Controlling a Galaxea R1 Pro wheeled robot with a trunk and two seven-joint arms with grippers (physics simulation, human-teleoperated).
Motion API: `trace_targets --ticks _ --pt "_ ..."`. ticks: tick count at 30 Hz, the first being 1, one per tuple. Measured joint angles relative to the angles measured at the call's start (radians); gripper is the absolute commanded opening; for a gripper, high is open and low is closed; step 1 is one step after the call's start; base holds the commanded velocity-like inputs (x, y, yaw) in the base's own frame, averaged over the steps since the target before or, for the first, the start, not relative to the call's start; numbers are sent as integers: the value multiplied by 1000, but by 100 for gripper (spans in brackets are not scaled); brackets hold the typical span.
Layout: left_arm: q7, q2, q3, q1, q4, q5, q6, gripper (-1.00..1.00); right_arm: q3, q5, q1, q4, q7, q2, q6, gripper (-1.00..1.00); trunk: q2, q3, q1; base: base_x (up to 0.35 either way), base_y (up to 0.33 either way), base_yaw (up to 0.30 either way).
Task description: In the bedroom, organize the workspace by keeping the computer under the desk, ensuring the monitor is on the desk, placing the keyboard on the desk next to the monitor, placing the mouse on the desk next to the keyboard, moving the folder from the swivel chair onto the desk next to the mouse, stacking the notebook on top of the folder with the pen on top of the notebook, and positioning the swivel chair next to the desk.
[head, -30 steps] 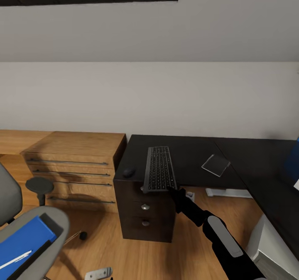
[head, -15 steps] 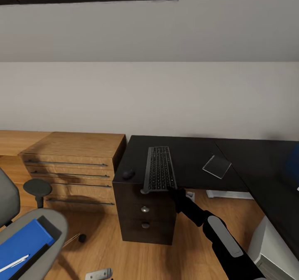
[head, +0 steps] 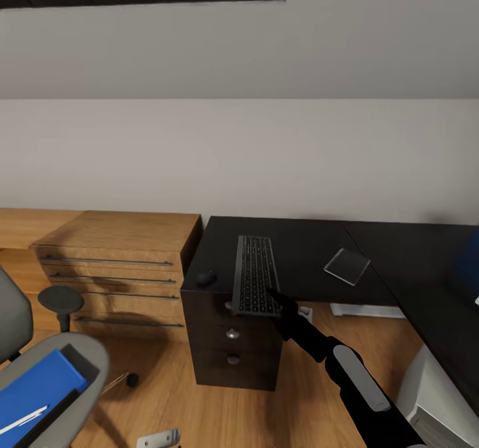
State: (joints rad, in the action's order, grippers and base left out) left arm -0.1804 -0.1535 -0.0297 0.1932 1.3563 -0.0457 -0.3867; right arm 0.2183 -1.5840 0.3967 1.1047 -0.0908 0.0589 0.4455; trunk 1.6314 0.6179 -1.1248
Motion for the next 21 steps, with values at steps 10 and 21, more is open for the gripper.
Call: trace_targets --ticks 10,21 --pt "0 0 0 0 0 0 0 100 -2 1 0 -2 1 0 0 100 0 0 0 -289 0 0" --pt "-6 2 1 0 -35 1 3 100 -6 1 0 -67 0 2 -1 100 0 0 0 -195 0 0"
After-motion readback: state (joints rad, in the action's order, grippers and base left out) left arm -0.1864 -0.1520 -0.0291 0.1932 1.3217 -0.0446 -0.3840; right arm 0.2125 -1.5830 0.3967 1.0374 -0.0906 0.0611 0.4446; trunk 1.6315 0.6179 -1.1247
